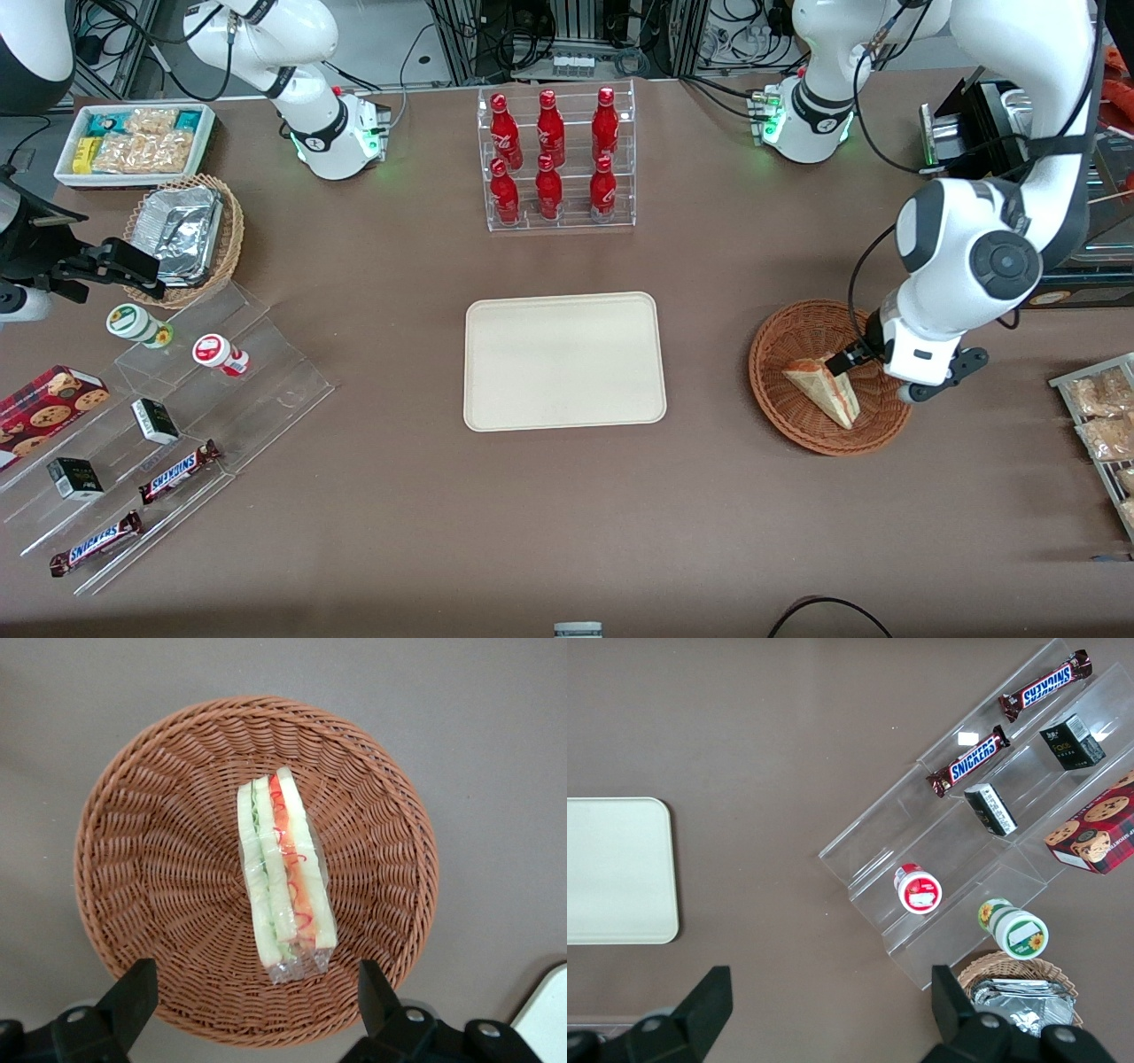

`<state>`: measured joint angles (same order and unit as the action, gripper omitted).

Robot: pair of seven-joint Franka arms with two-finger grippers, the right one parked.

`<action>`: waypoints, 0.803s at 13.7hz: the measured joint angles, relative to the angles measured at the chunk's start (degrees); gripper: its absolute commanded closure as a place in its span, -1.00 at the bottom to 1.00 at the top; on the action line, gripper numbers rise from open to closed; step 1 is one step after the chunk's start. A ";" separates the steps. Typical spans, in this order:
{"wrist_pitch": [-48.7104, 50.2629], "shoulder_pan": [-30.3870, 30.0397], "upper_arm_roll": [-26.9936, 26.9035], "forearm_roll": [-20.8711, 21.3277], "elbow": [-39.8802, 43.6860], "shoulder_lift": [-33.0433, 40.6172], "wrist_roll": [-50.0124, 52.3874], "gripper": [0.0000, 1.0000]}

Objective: Place sandwich from basket to tray
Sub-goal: 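Lower the left gripper and close it on the wrapped sandwich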

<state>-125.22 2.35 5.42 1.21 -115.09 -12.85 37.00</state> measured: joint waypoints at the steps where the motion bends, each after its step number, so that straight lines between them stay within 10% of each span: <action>1: -0.75 0.05 0.00 0.00 0.00 -0.54 0.46 -1.00; 11: -11.70 0.06 0.00 0.00 -5.90 -3.65 1.97 -1.00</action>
<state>-136.92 2.41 5.42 1.22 -120.99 -16.51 38.98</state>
